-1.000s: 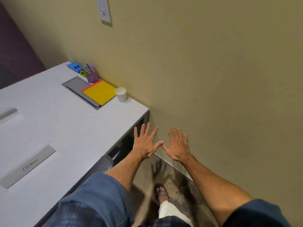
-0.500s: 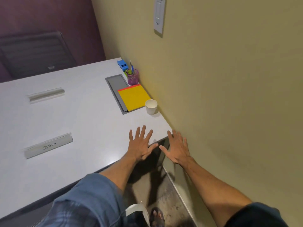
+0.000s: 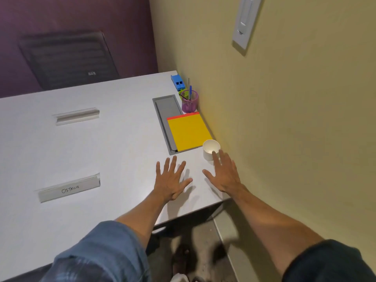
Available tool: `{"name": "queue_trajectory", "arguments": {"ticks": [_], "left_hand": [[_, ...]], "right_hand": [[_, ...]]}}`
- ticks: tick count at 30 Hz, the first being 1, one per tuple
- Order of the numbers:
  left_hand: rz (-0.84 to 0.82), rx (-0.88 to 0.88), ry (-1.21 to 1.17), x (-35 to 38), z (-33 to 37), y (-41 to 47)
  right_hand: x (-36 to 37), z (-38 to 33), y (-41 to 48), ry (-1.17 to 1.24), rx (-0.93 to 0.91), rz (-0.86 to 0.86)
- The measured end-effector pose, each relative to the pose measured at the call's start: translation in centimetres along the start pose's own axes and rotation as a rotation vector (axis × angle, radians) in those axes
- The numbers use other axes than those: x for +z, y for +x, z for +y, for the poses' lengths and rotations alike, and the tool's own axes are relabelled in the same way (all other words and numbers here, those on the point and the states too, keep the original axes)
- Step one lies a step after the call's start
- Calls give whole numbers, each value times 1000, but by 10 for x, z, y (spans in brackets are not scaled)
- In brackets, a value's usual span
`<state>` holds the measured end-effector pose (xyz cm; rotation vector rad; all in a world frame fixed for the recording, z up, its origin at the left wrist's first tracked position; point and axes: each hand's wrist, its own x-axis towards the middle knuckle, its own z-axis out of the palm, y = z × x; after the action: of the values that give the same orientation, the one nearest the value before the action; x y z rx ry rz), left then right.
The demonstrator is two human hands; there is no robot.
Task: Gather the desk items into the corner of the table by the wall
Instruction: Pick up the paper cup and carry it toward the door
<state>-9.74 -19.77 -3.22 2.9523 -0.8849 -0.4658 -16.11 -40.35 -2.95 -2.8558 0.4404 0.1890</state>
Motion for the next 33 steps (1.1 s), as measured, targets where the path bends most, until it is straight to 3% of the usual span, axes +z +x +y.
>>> {"name": "queue_trajectory", "arguments": {"ticks": [8,24,33], "left_hand": [[2,16,-8,1,-35,28],[-16,-11,-36,17,-60,32],[67,-79,-125,-16,-53,-9]], "right_hand": [[2,-1,69,-18,-18,-26],[-8,-15,93,14,75,-62],[-42,-70,54,34,-90,-31]]}}
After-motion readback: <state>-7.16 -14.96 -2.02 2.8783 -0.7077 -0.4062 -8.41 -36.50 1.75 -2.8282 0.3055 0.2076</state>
